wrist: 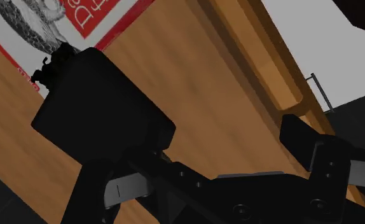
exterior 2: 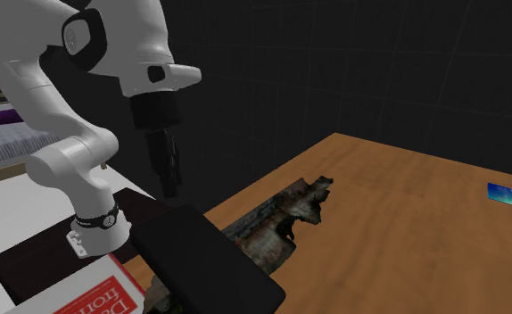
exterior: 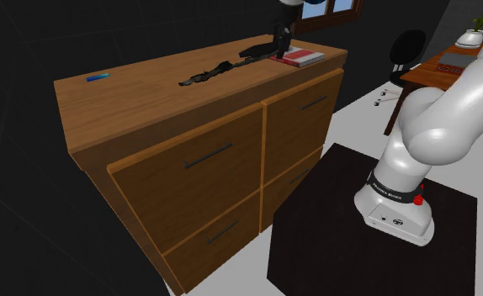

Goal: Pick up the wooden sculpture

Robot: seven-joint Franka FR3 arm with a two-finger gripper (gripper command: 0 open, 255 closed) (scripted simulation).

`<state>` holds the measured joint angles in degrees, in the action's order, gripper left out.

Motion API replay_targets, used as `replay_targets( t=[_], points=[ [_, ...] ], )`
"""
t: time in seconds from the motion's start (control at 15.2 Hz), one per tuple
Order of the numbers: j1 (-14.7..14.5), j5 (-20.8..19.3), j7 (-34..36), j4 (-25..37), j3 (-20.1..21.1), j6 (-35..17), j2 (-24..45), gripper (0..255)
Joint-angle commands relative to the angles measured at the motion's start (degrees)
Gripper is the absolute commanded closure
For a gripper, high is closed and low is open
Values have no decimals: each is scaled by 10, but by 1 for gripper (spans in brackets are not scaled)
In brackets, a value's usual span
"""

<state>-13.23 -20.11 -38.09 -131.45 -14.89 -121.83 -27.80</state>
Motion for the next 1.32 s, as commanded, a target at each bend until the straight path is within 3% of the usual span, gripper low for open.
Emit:
replay_targets(
  t=[0.0, 0.53, 1.12, 1.19, 1.25],
  points=[
    [-19, -6, -64, 14, -16, -43, 33, 0],
    [-95, 19, -312, 70, -63, -181, 149, 0],
    [-90, 10, -300, 29, -67, -239, 167, 0],
    [-90, 10, -300, 30, -67, -237, 166, 255],
    [-90, 10, -300, 30, -67, -237, 166, 255]
  ],
)
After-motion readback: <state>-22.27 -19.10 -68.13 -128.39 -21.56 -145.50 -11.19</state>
